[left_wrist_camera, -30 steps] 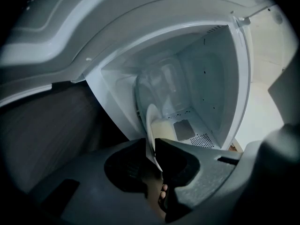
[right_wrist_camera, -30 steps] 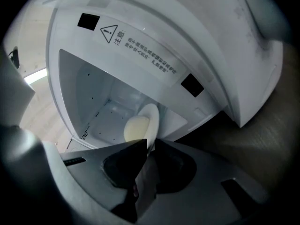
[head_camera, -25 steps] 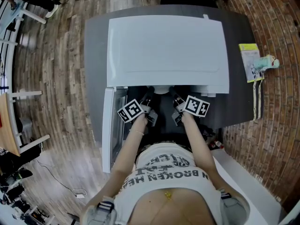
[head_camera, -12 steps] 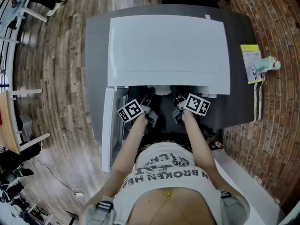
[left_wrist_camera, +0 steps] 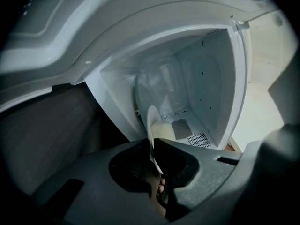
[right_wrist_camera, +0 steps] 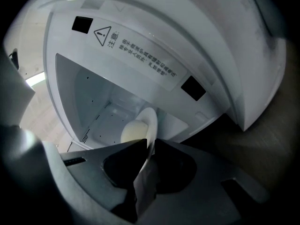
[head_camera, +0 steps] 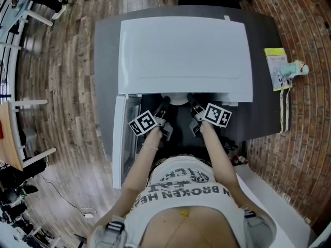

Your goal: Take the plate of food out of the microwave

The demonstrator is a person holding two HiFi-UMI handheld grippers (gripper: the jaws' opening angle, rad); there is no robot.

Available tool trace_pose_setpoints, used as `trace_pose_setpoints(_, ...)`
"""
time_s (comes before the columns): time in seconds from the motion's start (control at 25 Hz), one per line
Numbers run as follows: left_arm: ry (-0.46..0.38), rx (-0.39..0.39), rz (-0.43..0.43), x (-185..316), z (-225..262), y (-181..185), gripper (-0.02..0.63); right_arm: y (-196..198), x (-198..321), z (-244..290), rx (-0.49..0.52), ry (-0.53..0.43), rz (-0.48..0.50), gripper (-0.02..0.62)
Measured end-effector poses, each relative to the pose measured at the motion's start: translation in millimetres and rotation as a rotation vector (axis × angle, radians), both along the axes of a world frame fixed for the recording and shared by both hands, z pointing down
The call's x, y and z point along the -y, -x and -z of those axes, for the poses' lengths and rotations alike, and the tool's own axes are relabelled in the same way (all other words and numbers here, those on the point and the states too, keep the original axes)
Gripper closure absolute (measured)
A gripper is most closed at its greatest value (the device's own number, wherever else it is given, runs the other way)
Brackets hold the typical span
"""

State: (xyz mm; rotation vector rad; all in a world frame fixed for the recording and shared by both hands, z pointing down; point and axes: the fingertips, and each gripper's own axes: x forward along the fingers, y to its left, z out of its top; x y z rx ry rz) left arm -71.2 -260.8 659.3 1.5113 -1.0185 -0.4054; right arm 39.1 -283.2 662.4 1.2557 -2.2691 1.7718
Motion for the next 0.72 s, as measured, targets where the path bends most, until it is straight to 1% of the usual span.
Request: trace_pose_setpoints(0.72,-0.022,0.002,-0.003,-11,8,-3,0.574,-3,-9,8,0.003,-0.019,0.012,0.542)
